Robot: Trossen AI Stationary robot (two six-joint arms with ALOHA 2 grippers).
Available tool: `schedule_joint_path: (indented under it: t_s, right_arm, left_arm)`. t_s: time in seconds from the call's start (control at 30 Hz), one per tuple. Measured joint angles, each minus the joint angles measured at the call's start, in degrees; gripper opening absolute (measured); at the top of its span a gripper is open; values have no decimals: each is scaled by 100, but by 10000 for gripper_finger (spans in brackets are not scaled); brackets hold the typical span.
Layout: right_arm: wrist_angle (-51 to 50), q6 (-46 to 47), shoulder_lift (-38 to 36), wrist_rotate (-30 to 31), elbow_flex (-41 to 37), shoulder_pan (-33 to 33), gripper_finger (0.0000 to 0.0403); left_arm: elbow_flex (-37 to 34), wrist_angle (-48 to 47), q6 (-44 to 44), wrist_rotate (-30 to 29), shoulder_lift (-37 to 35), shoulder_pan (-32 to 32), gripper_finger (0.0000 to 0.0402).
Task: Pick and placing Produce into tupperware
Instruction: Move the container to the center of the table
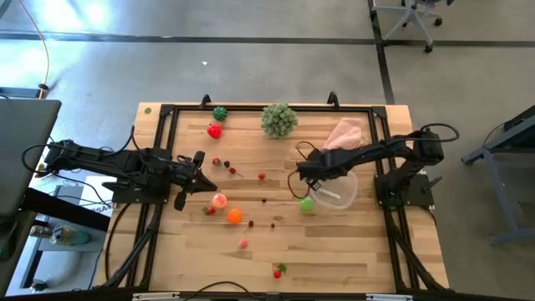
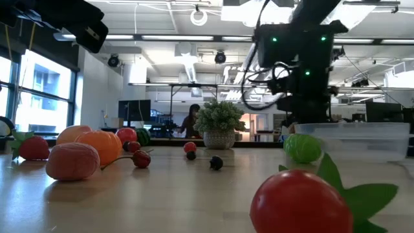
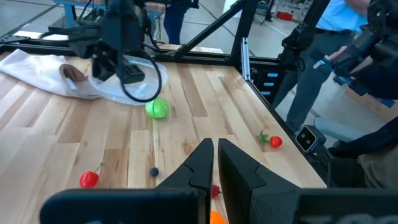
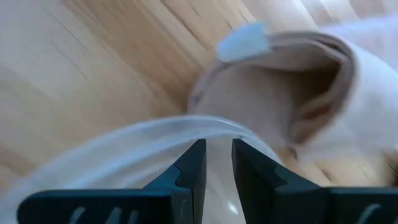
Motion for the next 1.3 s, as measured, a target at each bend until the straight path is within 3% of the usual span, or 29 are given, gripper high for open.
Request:
schedule_joint_path:
  t_s: [0.17, 0.43, 0.73, 1.07, 1.3]
  right_arm:
    - [1030, -713, 0, -222, 0, -275, 68]
    - [2214, -1340, -2, -1070, 0, -392, 68]
    - [2736, -1418, -2, -1702, 0, -201, 68]
    - [3148, -1605, 19, -1893, 1, -213, 68]
    - [2962, -1782, 653, -1992, 436, -308, 68]
  left_arm:
    - [0, 0, -1, -1, 0, 0, 14]
    - [0, 0, -2, -1, -2, 0, 14]
    - [-2, 0, -38, 1, -2, 0, 14]
    - [-2, 0, -61, 1, -2, 0, 14]
    - [-2, 0, -66, 1, -1, 0, 14]
